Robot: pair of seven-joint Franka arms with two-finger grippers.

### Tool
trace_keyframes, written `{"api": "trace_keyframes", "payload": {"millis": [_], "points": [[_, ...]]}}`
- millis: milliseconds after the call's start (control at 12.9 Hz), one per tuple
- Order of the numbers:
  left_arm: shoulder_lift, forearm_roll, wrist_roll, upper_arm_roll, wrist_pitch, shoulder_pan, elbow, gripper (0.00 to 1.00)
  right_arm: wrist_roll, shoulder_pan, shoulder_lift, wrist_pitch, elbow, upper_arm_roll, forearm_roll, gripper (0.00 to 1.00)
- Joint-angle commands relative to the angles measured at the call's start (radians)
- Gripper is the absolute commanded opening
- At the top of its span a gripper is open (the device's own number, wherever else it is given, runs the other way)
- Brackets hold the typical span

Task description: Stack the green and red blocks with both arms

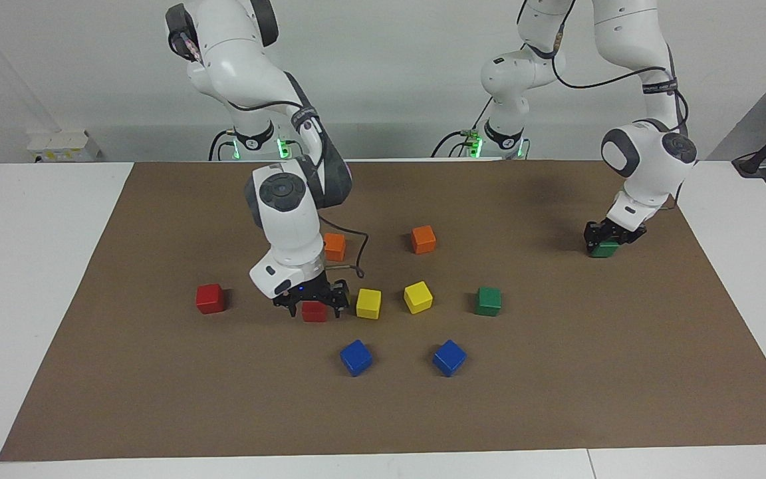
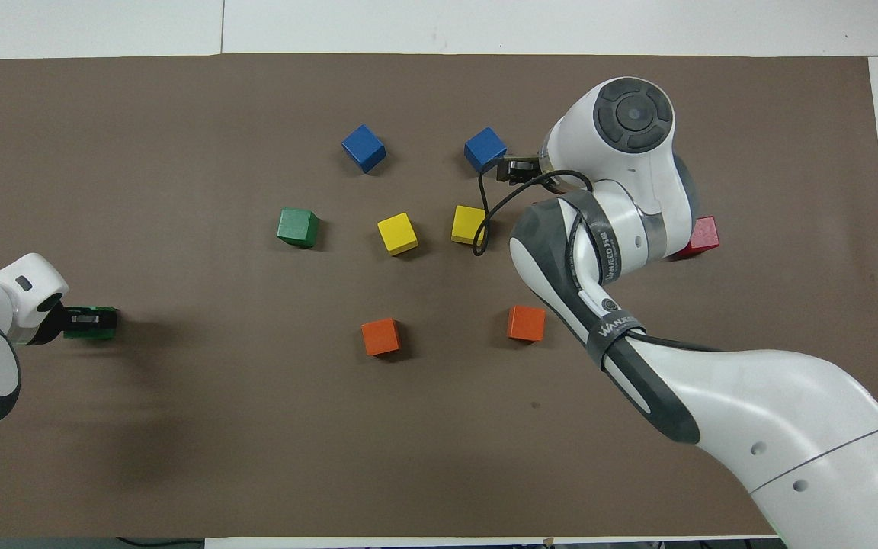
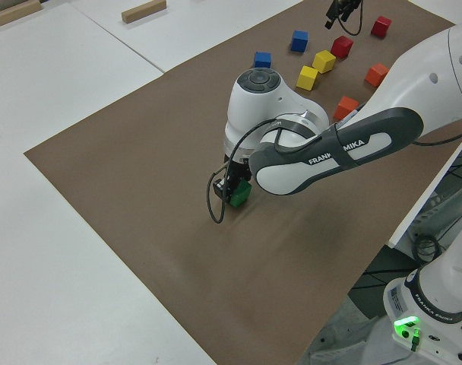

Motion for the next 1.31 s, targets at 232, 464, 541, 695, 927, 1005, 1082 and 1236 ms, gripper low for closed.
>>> {"api": "trace_keyframes", "payload": {"millis": [232, 464, 541, 695, 927, 1005, 1082, 1236], "points": [[0.024, 0.002, 0.011, -0.008, 0.037, -0.003, 0.004, 0.88, 0.013, -0.007, -0.021, 0.156, -0.154, -0.001, -0.016, 1.00], [0.027, 0.003, 0.066, -0.008, -0.066, -0.003, 0.073, 1.00, 0.022, 0.001, -0.034, 0.168, -0.184, -0.001, -0.016, 1.00], [0.029, 0.003, 0.069, -0.008, -0.114, -0.003, 0.113, 1.00, 0.034, 0.005, -0.035, 0.159, -0.188, 0.000, -0.014, 1.00], [0.030, 0.008, 0.071, -0.008, -0.189, -0.003, 0.199, 1.00, 0.074, 0.024, -0.041, 0.150, -0.198, 0.000, -0.012, 1.00], [0.045, 0.010, 0.068, -0.010, -0.330, -0.069, 0.361, 1.00, 0.078, 0.024, -0.054, 0.119, -0.198, 0.000, -0.012, 0.76], [0.053, 0.006, 0.055, -0.010, -0.367, -0.106, 0.413, 1.00, 0.073, 0.024, -0.060, 0.110, -0.198, 0.002, -0.012, 0.42], [0.062, 0.003, 0.036, -0.010, -0.403, -0.144, 0.468, 1.00, 0.073, 0.024, -0.064, 0.093, -0.192, 0.002, -0.012, 0.01], [0.102, 0.002, -0.026, -0.010, -0.443, -0.233, 0.556, 1.00, 0.056, 0.004, -0.098, 0.014, -0.177, 0.002, -0.012, 0.00]]}}
